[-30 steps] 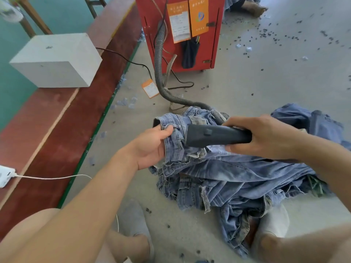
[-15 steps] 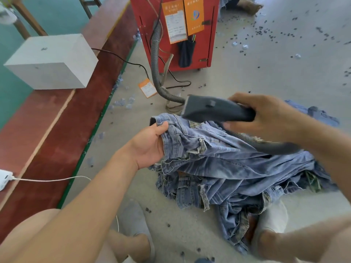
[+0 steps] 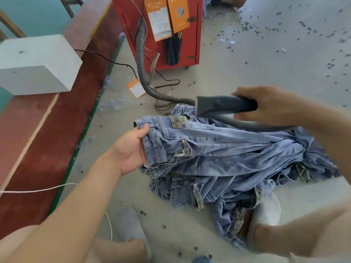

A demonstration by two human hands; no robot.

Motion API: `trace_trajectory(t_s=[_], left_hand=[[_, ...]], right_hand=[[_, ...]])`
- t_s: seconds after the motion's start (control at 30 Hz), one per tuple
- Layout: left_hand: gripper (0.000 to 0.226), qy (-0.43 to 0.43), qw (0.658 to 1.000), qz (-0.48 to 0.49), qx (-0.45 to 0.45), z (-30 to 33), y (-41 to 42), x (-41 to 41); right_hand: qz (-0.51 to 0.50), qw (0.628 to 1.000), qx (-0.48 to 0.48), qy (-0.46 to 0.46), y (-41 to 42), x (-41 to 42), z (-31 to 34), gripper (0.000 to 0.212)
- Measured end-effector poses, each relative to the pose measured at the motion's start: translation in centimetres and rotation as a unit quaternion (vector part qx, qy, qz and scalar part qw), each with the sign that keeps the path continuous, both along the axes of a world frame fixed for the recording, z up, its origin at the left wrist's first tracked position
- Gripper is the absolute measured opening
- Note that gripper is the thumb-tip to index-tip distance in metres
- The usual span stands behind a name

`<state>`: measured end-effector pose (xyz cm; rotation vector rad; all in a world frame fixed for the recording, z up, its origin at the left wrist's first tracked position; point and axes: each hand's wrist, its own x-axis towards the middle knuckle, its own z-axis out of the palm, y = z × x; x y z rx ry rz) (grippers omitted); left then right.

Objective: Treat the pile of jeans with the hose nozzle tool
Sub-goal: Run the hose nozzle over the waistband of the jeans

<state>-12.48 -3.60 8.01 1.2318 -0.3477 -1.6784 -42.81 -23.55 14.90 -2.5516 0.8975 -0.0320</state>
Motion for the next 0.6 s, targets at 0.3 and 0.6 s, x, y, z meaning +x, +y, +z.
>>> trace_trajectory(t_s=[0.3,0.6], left_hand=[[0.046,-0.029,0.999,-0.008,-0.018,0.0,0.0,0.1],[0.049,0.003,1.000,-0.020,-0.013,0.4,0.0,0.3]], right_hand=[[0.051,0.985,0.042,0.157,-1.3,-2.6,-2.8,0.041],[0.046,0.997,0.043,0.047,0.2,-2.3,-1.5,0.046]])
